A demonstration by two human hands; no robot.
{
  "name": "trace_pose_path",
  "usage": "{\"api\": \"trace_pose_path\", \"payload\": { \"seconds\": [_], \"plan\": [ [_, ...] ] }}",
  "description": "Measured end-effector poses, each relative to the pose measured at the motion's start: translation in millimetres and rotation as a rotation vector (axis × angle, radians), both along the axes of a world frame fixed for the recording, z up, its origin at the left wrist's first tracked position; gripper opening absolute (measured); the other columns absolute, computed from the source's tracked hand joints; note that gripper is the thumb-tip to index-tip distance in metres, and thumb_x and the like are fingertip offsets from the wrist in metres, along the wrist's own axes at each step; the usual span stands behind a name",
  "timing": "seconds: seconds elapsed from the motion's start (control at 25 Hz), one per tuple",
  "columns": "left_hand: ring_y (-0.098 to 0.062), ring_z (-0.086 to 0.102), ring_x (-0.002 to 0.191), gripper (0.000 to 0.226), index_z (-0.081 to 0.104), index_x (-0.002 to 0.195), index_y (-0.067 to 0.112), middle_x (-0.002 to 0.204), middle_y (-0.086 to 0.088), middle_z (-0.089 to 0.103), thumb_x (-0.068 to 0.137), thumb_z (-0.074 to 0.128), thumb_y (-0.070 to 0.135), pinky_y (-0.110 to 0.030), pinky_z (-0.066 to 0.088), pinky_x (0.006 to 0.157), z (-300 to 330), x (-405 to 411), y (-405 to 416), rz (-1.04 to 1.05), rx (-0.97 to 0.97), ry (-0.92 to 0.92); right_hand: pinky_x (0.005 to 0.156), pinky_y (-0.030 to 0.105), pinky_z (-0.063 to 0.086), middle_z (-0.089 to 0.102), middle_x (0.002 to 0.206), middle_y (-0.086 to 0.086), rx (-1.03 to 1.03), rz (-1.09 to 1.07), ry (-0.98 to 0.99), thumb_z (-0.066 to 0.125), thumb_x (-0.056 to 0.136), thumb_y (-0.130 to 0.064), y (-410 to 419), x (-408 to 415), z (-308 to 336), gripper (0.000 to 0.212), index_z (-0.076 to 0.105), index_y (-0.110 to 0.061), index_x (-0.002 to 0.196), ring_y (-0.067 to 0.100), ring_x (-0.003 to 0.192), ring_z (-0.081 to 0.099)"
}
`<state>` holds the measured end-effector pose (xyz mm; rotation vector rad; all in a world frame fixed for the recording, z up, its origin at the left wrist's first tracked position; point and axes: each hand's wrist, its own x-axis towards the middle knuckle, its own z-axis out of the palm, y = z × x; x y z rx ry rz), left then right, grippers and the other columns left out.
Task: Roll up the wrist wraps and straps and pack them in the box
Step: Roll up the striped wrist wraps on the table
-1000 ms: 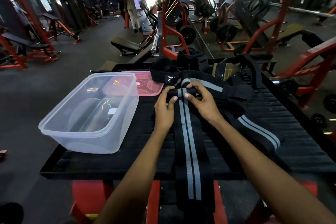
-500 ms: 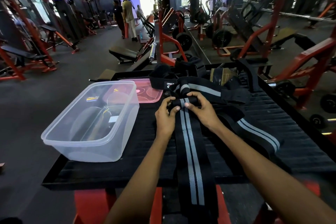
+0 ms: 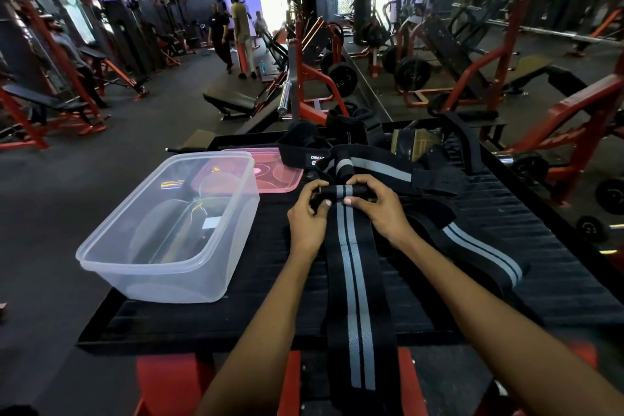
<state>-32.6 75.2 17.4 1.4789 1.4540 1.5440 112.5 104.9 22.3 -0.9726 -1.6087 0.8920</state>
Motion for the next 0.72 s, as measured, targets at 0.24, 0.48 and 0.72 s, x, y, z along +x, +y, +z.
{"api": "trace_pose_path", "payload": {
  "seconds": [0.24, 0.48, 0.72],
  "plan": [
    [0.018, 0.054, 0.076, 0.02, 0.061, 0.103, 0.014, 0.094, 0.014, 0.061, 0.084, 0.067, 0.013, 0.0, 0.04, 0.071, -4.3, 1.3, 2.8, 0.025, -0.001, -0.053, 0.086, 0.017, 0.046, 0.064, 0.098, -0.009, 0.017, 0.035, -0.008, 0.068, 0.079, 0.0, 0.0, -1.9, -0.4, 0.026, 0.064, -0.019, 0.096, 0.003, 0.095, 0.059],
    [0.008, 0.059, 0.095, 0.034, 0.059, 0.113, 0.017, 0.103, 0.014, 0.062, 0.081, 0.071, 0.016, -0.008, 0.045, 0.084, -5.8, 0.5, 3.3, 0.003, 0.011, -0.056, 0.088, 0.021, 0.046, 0.064, 0.104, -0.005, -0.053, 0.028, -0.019, 0.065, 0.087, -0.016, 0.9, -0.9, -1.6, 0.021, 0.061, -0.016, 0.107, 0.007, 0.099, 0.059],
    [-0.006, 0.058, 0.088, 0.024, 0.061, 0.114, 0.014, 0.105, 0.005, 0.063, 0.092, 0.058, 0.023, -0.016, 0.044, 0.081, -4.6, -0.7, 2.4, 0.026, -0.019, 0.017, 0.087, 0.017, 0.044, 0.061, 0.1, -0.014, -0.002, 0.063, -0.043, 0.063, 0.087, -0.011, -1.8, -2.3, 0.5, 0.021, 0.06, -0.019, 0.106, 0.001, 0.094, 0.057]
  ]
}}
